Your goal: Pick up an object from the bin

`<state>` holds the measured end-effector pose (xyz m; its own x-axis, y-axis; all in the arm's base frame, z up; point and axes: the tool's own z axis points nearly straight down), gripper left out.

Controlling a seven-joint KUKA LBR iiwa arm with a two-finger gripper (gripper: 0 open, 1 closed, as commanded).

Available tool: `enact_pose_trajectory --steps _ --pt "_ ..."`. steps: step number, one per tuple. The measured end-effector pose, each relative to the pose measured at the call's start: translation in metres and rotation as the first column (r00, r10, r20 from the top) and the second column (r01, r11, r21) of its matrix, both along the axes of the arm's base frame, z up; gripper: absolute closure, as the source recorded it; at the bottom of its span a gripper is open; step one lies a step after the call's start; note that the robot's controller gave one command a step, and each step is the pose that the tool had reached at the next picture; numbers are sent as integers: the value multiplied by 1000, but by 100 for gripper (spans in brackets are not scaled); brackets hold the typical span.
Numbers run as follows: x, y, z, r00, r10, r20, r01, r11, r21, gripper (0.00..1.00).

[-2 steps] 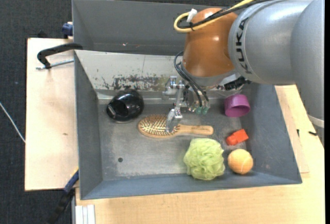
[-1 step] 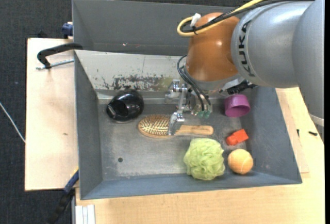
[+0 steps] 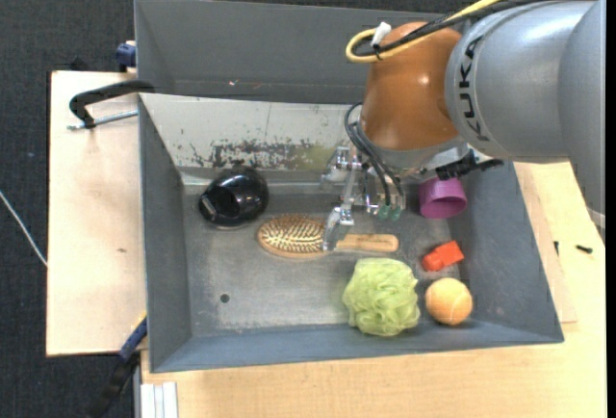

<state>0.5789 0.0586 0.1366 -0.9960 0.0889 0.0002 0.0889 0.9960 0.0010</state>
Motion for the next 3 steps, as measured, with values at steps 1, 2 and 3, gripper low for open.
enact_pose_trajectory --steps 1,2,3 --pt "-5 -8 -7 1000 7 0 -7 1000 0 0" --pt "-4 0 -61 1000 25 3 -25 1000 0 0" --pt "4 3 -71 999 39 22 -39 999 1 100"
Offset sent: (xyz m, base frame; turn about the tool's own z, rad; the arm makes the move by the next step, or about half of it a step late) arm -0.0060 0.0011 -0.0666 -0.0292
